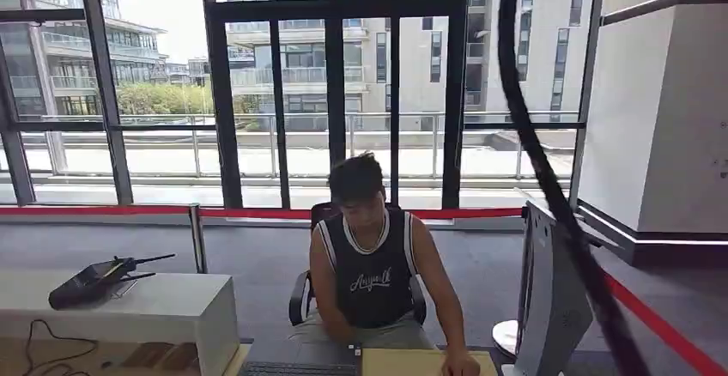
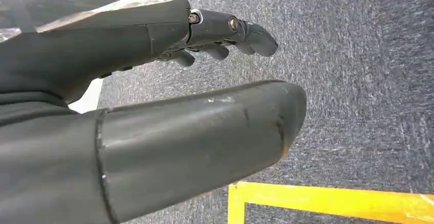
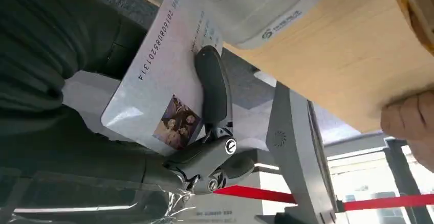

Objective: Pass the card to the sensor for recognition and then transmit it.

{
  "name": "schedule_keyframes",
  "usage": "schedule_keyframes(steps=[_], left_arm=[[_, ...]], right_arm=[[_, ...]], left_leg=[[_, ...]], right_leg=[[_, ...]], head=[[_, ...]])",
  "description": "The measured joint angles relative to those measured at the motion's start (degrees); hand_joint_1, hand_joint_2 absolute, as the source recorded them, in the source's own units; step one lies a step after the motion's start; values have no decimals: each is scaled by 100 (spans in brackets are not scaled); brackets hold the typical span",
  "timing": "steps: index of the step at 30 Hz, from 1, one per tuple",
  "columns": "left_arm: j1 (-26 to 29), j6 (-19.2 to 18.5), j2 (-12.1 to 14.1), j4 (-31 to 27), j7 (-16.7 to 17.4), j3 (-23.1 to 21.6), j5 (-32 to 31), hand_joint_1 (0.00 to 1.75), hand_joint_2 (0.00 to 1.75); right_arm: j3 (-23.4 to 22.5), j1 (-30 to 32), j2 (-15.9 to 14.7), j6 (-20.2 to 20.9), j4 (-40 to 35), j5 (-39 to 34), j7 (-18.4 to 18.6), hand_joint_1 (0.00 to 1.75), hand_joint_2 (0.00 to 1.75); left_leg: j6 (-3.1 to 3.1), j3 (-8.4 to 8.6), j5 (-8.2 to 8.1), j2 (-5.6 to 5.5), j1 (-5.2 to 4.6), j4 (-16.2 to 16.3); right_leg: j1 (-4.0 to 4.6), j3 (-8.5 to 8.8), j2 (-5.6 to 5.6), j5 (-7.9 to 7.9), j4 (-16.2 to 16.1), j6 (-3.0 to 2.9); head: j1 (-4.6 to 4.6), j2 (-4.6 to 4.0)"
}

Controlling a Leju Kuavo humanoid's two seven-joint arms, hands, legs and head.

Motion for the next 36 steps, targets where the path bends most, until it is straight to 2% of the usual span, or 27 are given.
schedule_keyframes(steps=[13, 25, 33, 36], left_arm=[[1, -2, 0, 0, 48, -44, 4, 0, 0], [0, -9, 0, 0, 39, -94, -7, 0, 0], [1, -20, 0, 0, 22, -116, -9, 0, 0], [5, -28, 2, 0, 13, -127, -2, 0, 0]], right_arm=[[243, 48, 254, 171, 229, 87, -20, 175, 175], [293, 69, 326, 151, 304, 15, -70, 175, 175], [293, 69, 339, -65, 315, -186, -123, 175, 175], [266, 18, 253, -160, 196, -293, -55, 175, 175]], left_leg=[[0, 2, 0, 3, 5, 0], [0, 13, 0, 6, 6, 0], [0, 13, 0, 7, 5, 1], [0, 10, 1, 7, 5, 1]], right_leg=[[1, 0, 0, 0, 0, 0], [1, 10, 1, 0, -1, 0], [1, 11, 2, 1, -1, -1], [0, 8, 2, 3, 0, 0]], head=[[0, 0], [2, 0], [2, 0], [2, 0]])
